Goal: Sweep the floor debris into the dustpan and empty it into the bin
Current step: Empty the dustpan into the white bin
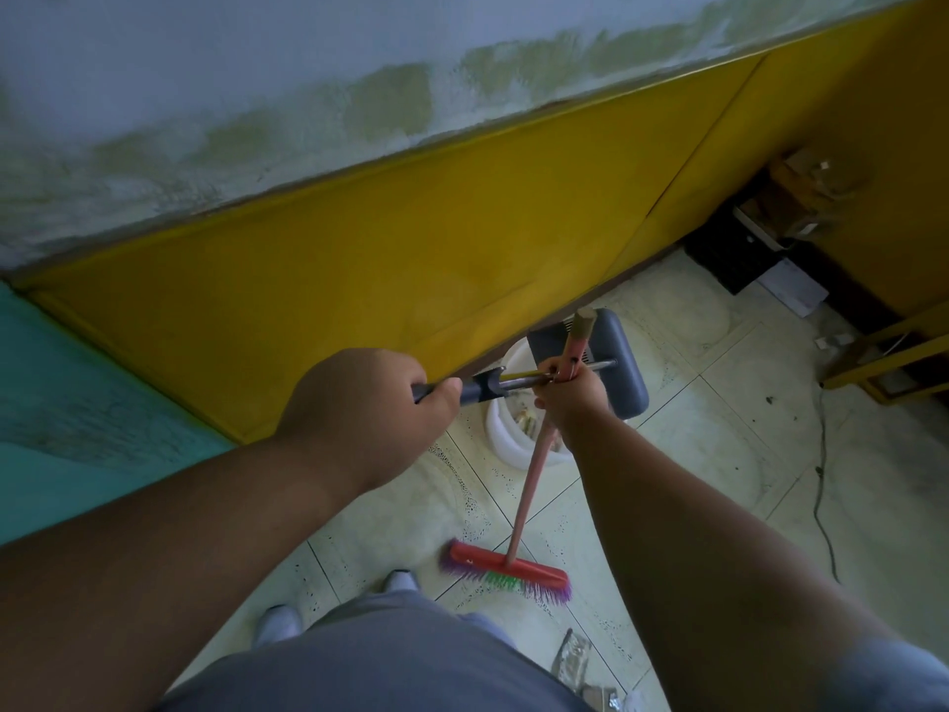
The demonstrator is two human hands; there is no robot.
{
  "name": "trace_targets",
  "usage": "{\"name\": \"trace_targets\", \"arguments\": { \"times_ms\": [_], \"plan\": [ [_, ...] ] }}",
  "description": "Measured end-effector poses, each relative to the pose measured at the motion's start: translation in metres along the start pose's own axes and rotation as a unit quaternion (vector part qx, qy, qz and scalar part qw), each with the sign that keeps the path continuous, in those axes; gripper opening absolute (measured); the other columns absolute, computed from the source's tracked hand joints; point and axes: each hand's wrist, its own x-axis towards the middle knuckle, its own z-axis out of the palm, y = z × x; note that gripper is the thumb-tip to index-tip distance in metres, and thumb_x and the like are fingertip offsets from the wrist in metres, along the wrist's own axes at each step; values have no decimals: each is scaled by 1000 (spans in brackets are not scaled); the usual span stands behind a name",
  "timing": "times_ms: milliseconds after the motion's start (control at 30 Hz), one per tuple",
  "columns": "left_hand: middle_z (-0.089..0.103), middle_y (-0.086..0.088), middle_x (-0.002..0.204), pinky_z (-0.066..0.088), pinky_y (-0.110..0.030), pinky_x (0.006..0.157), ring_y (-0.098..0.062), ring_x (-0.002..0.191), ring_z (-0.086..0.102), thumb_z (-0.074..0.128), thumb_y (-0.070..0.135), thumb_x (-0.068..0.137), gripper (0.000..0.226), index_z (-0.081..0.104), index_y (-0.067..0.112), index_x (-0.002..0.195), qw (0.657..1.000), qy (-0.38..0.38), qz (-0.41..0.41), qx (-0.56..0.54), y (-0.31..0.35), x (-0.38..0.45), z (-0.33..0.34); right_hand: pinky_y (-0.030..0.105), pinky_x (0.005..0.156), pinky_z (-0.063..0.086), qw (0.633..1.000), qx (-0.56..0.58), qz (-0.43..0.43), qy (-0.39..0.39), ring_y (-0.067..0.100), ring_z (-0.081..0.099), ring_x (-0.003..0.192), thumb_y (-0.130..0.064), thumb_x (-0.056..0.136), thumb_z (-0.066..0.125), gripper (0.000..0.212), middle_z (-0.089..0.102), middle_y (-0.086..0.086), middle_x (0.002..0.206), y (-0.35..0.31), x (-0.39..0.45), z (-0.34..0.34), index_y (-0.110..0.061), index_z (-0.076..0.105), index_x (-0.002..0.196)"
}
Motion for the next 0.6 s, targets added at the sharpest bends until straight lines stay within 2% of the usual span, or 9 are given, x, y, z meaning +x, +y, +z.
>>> {"name": "trace_targets", "arguments": {
  "times_ms": [133, 267, 333, 467, 600],
  "plan": [
    [40, -7, 45, 17, -28, 45, -23, 43, 32, 29, 61, 78, 60, 44, 8, 52, 999, 12, 30, 13, -3, -2, -3, 32, 73, 60, 1000, 13, 4, 7, 16, 68, 80, -12, 89, 65, 12, 67, 1, 86, 0, -5, -3, -23, 64, 93],
    [26, 4, 43, 10, -21, 44, -20, 38, 28, 39, 53, 83, 48, 28, 20, 50, 990, 13, 124, 59, 6, -3, -11, 34, 73, 61, 999, 30, 2, 22, 17, 69, 76, -13, 89, 64, 11, 68, 3, 85, 4, -11, -3, -23, 64, 93],
    [24, 5, 45, 10, -19, 44, -17, 37, 24, 43, 49, 85, 46, 28, 22, 51, 982, 14, 175, 71, 11, -3, -17, 31, 71, 59, 998, 53, 3, 36, 16, 68, 78, -10, 89, 63, 15, 69, 4, 88, 8, -18, -3, -23, 63, 95],
    [25, 4, 49, 16, -22, 43, -19, 39, 25, 45, 44, 87, 41, 32, 23, 54, 962, 17, 254, 95, 19, -1, -25, 38, 84, 57, 997, 49, -15, 49, 16, 67, 86, -14, 89, 62, 17, 67, -1, 89, 20, -35, -5, -30, 60, 92],
    [25, 3, 49, 18, -23, 44, -18, 41, 25, 46, 39, 86, 39, 31, 22, 55, 938, 32, 326, 113, 36, 5, -30, 40, 85, 58, 997, 51, -17, 46, 12, 68, 86, -21, 93, 60, 19, 66, -6, 90, 29, -51, -10, -29, 63, 110]
  ]
}}
